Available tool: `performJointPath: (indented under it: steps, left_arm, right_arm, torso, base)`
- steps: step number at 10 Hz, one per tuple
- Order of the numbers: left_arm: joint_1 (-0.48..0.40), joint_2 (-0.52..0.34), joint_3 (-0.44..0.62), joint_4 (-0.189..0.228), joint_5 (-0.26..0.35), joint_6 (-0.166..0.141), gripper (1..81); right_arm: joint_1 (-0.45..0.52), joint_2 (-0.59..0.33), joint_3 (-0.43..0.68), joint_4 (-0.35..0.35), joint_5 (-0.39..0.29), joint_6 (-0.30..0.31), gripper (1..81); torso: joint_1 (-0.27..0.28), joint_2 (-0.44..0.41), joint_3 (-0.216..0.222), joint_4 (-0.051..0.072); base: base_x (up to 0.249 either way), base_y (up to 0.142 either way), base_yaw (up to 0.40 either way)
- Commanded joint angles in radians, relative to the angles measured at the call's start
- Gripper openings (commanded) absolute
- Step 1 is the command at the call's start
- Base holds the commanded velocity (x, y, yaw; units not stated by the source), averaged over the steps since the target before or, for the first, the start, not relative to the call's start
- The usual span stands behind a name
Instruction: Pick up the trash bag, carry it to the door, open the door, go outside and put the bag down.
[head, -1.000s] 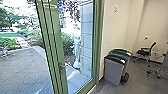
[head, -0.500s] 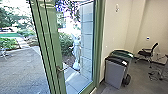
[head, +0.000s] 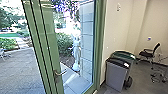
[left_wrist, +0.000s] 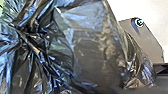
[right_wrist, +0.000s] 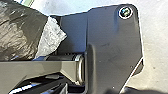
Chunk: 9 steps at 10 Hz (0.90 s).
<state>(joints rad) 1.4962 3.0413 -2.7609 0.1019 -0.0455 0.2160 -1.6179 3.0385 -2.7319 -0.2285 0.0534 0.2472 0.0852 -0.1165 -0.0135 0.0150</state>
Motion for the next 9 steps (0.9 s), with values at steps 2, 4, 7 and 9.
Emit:
performJointPath:
  steps: [2,4,7,9]
  left_arm:
    - [-0.055,-0.004,-0.002,0.010,0.044,0.010,1.0]
    - [-0.056,-0.005,-0.002,0.010,0.044,0.010,1.0]
    - [-0.056,-0.005,0.000,0.010,0.044,0.010,1.0]
    - [-0.058,-0.004,0.000,0.010,0.044,0.010,1.0]
  right_arm:
    - [0.048,0.001,-0.001,-0.003,-0.053,0.000,81.1]
    - [0.052,0.001,-0.001,-0.003,-0.058,0.000,81.1]
    - [0.055,0.002,-0.001,-0.003,-0.061,0.000,81.1]
    - [0.055,0.001,-0.001,-0.003,-0.063,0.000,81.1]
  torso:
    - [0.000,0.000,0.000,0.000]
    - [0.000,0.000,0.000,0.000]
    - [0.000,0.000,0.000,0.000]
    - [0.000,0.000,0.000,0.000]
  base:
    - [0.143,0.000,0.000]
    - [0.134,-0.032,0.000]
    - [0.134,-0.081,0.000]
    - [0.136,-0.082,0.000]
